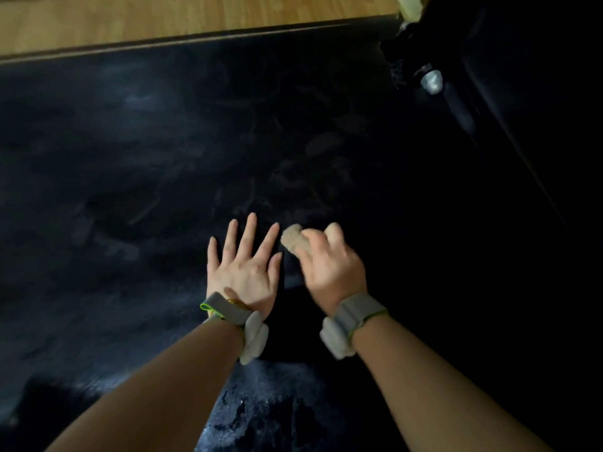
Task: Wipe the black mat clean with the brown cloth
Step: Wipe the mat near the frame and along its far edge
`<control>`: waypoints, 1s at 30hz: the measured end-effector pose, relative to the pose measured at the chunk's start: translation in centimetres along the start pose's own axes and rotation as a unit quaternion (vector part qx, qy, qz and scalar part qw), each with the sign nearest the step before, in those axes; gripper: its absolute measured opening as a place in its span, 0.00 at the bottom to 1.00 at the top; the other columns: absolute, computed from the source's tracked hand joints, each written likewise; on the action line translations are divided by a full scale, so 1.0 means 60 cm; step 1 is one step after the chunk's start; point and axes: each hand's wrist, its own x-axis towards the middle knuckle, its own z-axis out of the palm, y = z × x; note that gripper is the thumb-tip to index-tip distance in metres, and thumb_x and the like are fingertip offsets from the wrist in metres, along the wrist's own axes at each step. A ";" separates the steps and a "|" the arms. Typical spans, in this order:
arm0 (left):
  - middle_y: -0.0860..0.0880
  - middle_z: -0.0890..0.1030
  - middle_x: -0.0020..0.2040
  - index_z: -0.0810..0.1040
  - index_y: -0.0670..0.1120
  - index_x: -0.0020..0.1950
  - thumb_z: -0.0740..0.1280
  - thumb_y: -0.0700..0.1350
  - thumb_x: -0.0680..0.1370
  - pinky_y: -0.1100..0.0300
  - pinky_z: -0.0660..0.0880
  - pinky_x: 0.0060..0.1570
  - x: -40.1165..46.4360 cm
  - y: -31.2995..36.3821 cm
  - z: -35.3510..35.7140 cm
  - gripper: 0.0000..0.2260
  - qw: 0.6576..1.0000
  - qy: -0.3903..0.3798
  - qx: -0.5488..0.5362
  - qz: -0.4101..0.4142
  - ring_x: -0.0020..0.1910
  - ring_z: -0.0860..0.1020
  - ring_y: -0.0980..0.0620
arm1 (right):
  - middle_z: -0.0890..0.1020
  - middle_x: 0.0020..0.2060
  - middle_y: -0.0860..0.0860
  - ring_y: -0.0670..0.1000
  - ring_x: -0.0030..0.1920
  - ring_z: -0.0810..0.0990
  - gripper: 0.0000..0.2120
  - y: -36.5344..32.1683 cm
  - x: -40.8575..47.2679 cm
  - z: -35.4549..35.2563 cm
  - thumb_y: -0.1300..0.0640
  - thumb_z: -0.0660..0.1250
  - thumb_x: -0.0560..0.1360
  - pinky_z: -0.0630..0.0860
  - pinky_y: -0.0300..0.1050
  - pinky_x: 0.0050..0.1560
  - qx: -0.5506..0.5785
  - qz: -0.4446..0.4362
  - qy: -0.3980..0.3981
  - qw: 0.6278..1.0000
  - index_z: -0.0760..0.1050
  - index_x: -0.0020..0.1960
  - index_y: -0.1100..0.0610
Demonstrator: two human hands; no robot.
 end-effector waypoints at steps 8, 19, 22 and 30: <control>0.50 0.58 0.77 0.59 0.60 0.75 0.47 0.59 0.79 0.39 0.53 0.70 -0.001 -0.003 0.002 0.23 1.000 0.006 -0.007 -0.001 0.75 0.55 0.43 | 0.69 0.62 0.58 0.59 0.56 0.73 0.17 0.087 0.098 -0.047 0.50 0.54 0.81 0.66 0.47 0.41 -0.138 0.282 0.049 0.948 0.66 0.65 0.59; 0.51 0.57 0.77 0.60 0.59 0.74 0.48 0.60 0.78 0.39 0.52 0.71 0.008 0.001 -0.013 0.24 0.999 -0.030 -0.019 0.004 0.76 0.54 0.45 | 0.75 0.40 0.56 0.57 0.30 0.76 0.12 -0.038 0.027 0.037 0.52 0.73 0.72 0.73 0.46 0.29 -0.037 0.060 0.013 0.997 0.80 0.52 0.57; 0.55 0.50 0.78 0.53 0.61 0.75 0.47 0.62 0.79 0.48 0.43 0.72 0.012 -0.037 -0.037 0.25 0.993 -0.063 -0.100 -0.011 0.76 0.48 0.52 | 0.74 0.43 0.57 0.59 0.32 0.76 0.14 -0.037 0.026 0.040 0.51 0.69 0.75 0.77 0.50 0.34 -0.025 0.044 0.021 0.998 0.79 0.56 0.57; 0.52 0.44 0.78 0.44 0.57 0.76 0.36 0.67 0.72 0.42 0.44 0.71 -0.124 -0.182 -0.041 0.33 0.987 -0.111 0.003 -0.112 0.77 0.44 0.47 | 0.72 0.52 0.56 0.61 0.43 0.77 0.17 -0.043 0.032 0.035 0.48 0.62 0.78 0.76 0.53 0.44 -0.047 0.081 -0.021 0.995 0.74 0.63 0.55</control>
